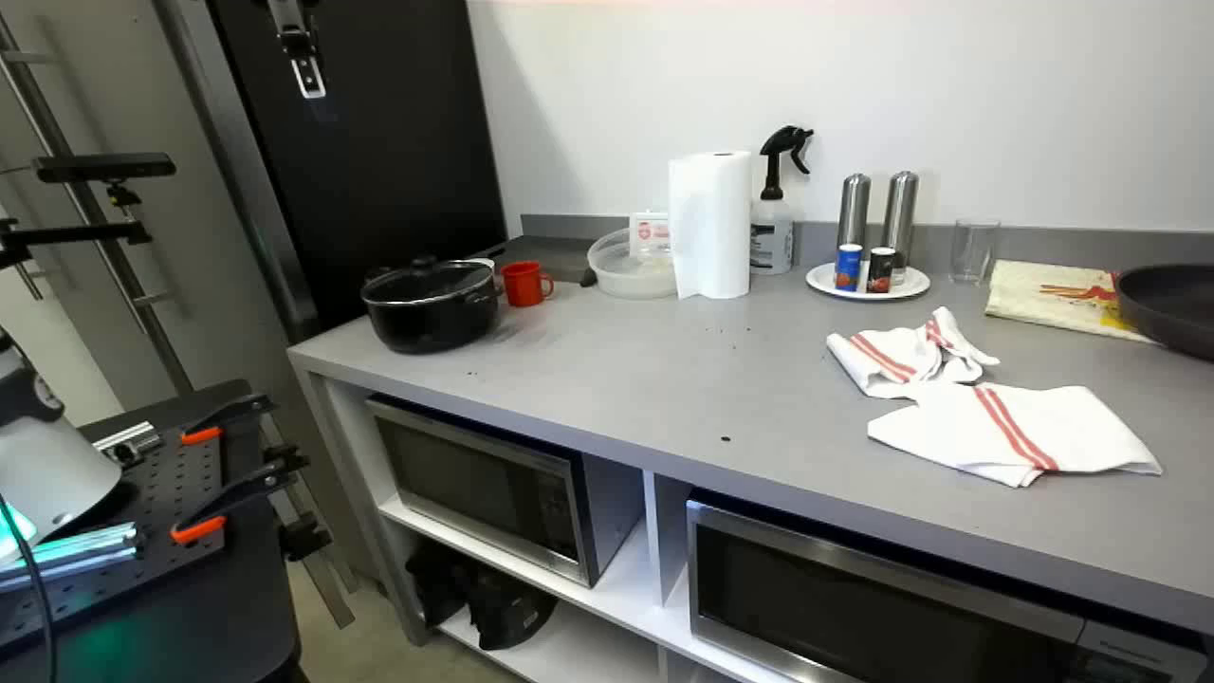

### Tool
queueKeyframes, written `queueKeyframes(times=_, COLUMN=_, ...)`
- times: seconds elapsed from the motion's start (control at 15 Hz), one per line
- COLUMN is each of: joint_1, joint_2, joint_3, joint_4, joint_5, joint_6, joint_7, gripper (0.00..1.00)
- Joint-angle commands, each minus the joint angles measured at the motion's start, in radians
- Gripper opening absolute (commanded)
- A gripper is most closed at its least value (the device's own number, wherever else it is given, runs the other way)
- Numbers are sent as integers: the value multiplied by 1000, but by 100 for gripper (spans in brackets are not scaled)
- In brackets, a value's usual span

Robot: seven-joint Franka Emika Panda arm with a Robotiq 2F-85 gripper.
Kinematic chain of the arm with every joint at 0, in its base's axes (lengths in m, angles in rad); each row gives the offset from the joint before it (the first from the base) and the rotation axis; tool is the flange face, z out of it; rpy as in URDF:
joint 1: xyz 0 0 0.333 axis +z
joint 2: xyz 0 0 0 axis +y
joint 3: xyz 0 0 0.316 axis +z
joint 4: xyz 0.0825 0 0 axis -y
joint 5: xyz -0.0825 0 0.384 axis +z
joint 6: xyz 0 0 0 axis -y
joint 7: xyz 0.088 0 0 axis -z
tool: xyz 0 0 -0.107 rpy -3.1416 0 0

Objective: Remove the glass lid from the pot.

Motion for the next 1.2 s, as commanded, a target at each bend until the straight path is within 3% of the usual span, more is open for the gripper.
queueKeyframes(times=0.0, joint_1=25, joint_2=4, joint_3=-21, joint_4=2, joint_5=-12, joint_6=-3, joint_7=10, gripper=100)
queueKeyframes(times=0.67, joint_1=25, joint_2=6, joint_3=-24, joint_4=6, joint_5=-17, joint_6=2, joint_7=5, gripper=100)
queueKeyframes(times=1.13, joint_1=63, joint_2=76, joint_3=-74, joint_4=44, joint_5=-8, joint_6=86, joint_7=-137, gripper=100)
